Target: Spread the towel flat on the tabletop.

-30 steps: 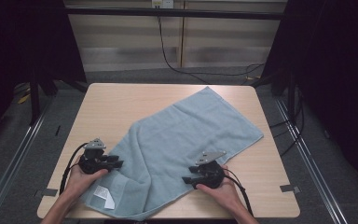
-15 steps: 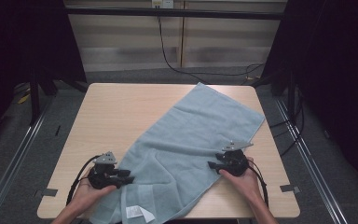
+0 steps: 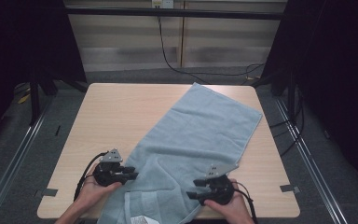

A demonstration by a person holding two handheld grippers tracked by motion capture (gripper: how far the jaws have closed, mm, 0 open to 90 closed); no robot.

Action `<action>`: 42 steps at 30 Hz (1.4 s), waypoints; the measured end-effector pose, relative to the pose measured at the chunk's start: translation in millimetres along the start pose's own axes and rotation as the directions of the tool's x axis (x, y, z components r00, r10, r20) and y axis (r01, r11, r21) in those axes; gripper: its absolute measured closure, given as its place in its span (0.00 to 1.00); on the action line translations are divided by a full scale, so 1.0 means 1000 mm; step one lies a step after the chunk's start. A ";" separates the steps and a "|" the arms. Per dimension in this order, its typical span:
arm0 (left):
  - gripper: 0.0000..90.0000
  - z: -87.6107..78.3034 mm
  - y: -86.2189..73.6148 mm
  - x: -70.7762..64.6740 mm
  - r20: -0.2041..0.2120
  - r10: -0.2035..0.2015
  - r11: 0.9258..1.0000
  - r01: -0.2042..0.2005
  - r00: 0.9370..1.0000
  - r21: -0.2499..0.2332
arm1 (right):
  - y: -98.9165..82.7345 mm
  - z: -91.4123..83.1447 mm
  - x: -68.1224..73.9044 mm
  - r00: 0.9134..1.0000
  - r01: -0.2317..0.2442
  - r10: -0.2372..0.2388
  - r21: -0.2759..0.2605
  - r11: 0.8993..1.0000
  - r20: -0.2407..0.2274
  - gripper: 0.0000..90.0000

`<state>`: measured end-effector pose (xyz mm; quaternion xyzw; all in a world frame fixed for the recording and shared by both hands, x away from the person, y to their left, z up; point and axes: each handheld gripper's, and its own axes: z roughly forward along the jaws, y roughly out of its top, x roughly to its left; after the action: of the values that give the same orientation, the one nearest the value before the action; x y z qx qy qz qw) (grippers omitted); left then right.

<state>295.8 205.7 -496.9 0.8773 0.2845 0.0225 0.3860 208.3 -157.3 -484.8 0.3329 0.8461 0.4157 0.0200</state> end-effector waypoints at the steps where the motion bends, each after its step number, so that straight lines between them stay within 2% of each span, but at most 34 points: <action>1: 0.82 -0.001 -0.001 0.001 -0.003 0.015 1.000 -0.015 1.000 -0.005 | -0.004 0.006 0.008 0.999 0.017 -0.016 0.026 1.000 -0.044 0.55; 3: 0.81 -0.002 -0.002 0.001 -0.010 0.017 1.000 -0.017 1.000 -0.007 | -0.005 0.009 0.011 0.998 0.022 -0.021 0.027 0.999 -0.057 0.54; 4: 0.79 -0.002 -0.004 0.002 0.000 0.017 1.000 -0.017 1.000 -0.023 | -0.006 0.015 0.014 0.996 0.029 -0.025 0.038 0.999 -0.089 0.52; 6: 0.77 -0.002 -0.007 0.001 -0.002 0.013 0.999 -0.013 1.000 -0.033 | -0.005 0.018 0.017 0.991 0.035 -0.032 0.025 0.999 -0.130 0.51; 9: 0.77 -0.003 -0.008 -0.002 -0.027 0.031 0.999 -0.032 0.999 -0.037 | -0.003 0.019 0.021 0.988 0.043 -0.040 0.015 0.999 -0.147 0.50; 11: 0.78 -0.003 -0.008 -0.003 -0.050 0.049 0.998 -0.051 0.998 -0.035 | -0.004 0.023 0.021 0.992 0.067 -0.060 0.055 0.996 -0.110 0.55; 12: 0.79 -0.003 -0.009 -0.003 -0.061 0.049 0.998 -0.051 0.997 -0.037 | -0.006 0.023 0.020 0.992 0.087 -0.082 0.045 0.995 -0.094 0.59; 14: 0.80 -0.006 -0.011 -0.001 -0.086 0.042 0.998 -0.045 0.995 -0.036 | -0.008 0.019 0.014 0.993 0.086 -0.081 0.049 0.995 -0.087 0.60; 16: 0.80 -0.010 -0.016 0.003 -0.089 0.019 0.998 -0.024 0.996 -0.052 | -0.011 0.011 0.009 0.995 0.080 -0.077 0.055 0.995 -0.064 0.60; 18: 0.81 -0.014 -0.019 0.006 -0.063 -0.006 0.999 0.002 0.998 -0.052 | -0.018 0.003 0.003 0.997 0.067 -0.065 0.045 0.997 -0.049 0.60; 20: 0.81 -0.015 -0.022 0.004 -0.048 -0.012 0.998 0.010 0.999 -0.057 | -0.024 -0.006 -0.001 0.997 0.071 -0.069 0.045 0.997 -0.028 0.60; 22: 0.81 -0.017 -0.023 -0.003 -0.021 -0.015 0.999 0.014 1.000 -0.048 | -0.029 -0.013 -0.002 0.998 0.064 -0.063 0.047 0.997 -0.013 0.60; 24: 0.80 -0.017 -0.025 -0.013 -0.014 0.007 0.999 -0.008 1.000 -0.037 | -0.033 -0.019 -0.003 0.997 0.069 -0.071 0.058 0.996 0.023 0.60; 28: 0.79 -0.020 -0.030 -0.032 0.046 0.020 1.000 -0.020 0.999 -0.015 | -0.037 -0.029 -0.008 0.994 0.067 -0.073 0.074 0.995 0.081 0.61; 30: 0.79 -0.021 -0.033 -0.039 0.075 0.010 1.000 -0.009 0.997 -0.012 | -0.040 -0.032 -0.011 0.995 0.045 -0.051 0.065 0.997 0.088 0.61; 31: 0.79 -0.023 -0.034 -0.041 0.083 0.014 1.000 -0.014 0.996 -0.001 | -0.041 -0.033 -0.012 0.996 0.035 -0.040 0.060 0.998 0.084 0.60; 32: 0.78 -0.024 -0.035 -0.042 0.090 0.003 1.000 -0.003 0.996 0.003 | -0.040 -0.034 -0.013 0.997 0.019 -0.024 0.063 0.998 0.074 0.58; 34: 0.75 -0.025 -0.031 -0.040 0.070 0.017 1.000 -0.017 0.997 0.008 | -0.039 -0.034 -0.013 1.000 -0.002 0.000 0.070 0.998 0.030 0.53; 35: 0.71 -0.024 -0.025 -0.036 0.057 0.000 1.000 0.001 0.998 -0.007 | -0.038 -0.035 -0.013 1.000 -0.011 0.010 0.069 0.998 0.022 0.52; 36: 0.71 -0.023 -0.018 -0.030 0.039 -0.017 0.999 0.018 0.999 -0.038 | -0.036 -0.036 -0.015 0.999 -0.022 0.021 0.053 0.998 0.026 0.52; 38: 0.71 -0.023 -0.003 -0.021 0.028 -0.012 0.997 0.014 1.000 -0.082 | -0.033 -0.040 -0.020 0.998 -0.048 0.047 0.010 0.999 0.042 0.54; 40: 0.71 -0.016 0.011 -0.013 0.036 -0.019 0.996 0.022 0.999 -0.083 | -0.032 -0.045 -0.023 0.996 -0.053 0.053 -0.003 0.999 0.070 0.55; 41: 0.71 -0.011 0.015 -0.009 0.021 -0.013 0.997 0.015 1.000 -0.071 | -0.033 -0.047 -0.023 0.995 -0.056 0.056 -0.004 0.998 0.078 0.57; 42: 0.71 -0.011 0.015 -0.009 0.021 -0.013 0.997 0.015 1.000 -0.071 | -0.033 -0.047 -0.023 0.995 -0.056 0.056 -0.004 0.998 0.078 0.57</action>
<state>292.7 199.6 -477.1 0.8613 0.2855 0.0207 0.4199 194.1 -217.2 -483.5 0.3726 0.8345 0.4037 0.0417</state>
